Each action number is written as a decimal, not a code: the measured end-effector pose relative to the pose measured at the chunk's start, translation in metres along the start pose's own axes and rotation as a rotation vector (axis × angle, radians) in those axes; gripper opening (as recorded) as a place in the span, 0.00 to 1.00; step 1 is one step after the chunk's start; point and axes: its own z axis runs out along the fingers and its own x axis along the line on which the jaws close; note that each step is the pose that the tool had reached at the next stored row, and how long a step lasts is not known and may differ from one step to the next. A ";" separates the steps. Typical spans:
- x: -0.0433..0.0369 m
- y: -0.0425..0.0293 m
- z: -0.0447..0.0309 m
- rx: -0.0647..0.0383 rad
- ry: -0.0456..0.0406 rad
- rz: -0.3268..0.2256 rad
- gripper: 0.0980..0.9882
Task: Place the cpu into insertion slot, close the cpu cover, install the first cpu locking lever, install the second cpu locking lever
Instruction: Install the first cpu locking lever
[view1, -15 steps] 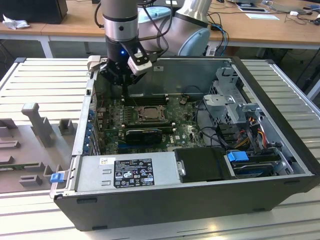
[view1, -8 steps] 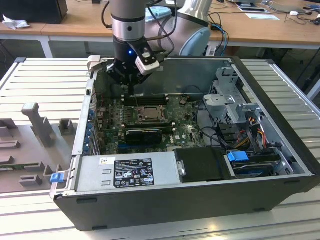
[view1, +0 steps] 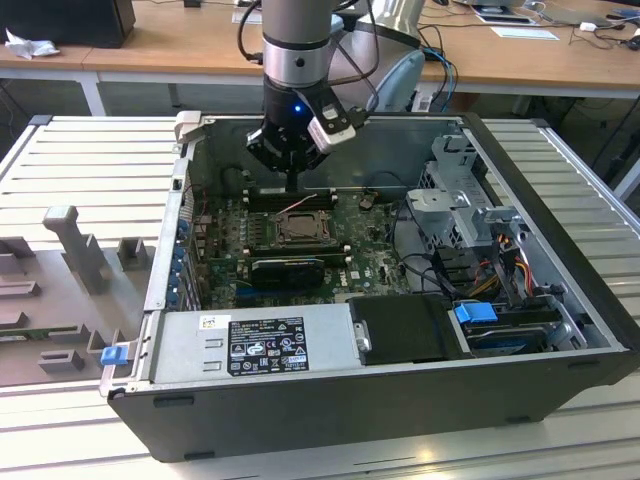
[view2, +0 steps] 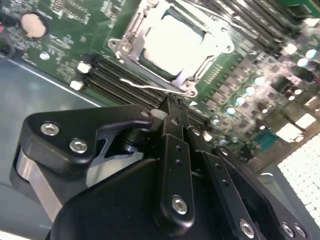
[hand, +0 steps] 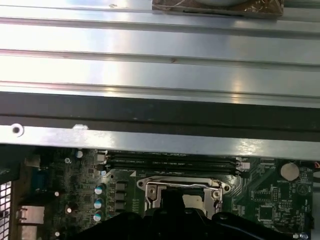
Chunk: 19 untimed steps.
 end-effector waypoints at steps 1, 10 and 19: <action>-0.0002 -0.0002 0.0003 -0.016 -0.0010 0.001 0.01; -0.0028 -0.0013 0.0139 -0.028 -0.0036 0.036 0.01; -0.0107 -0.0021 0.0220 -0.057 -0.0045 0.036 0.01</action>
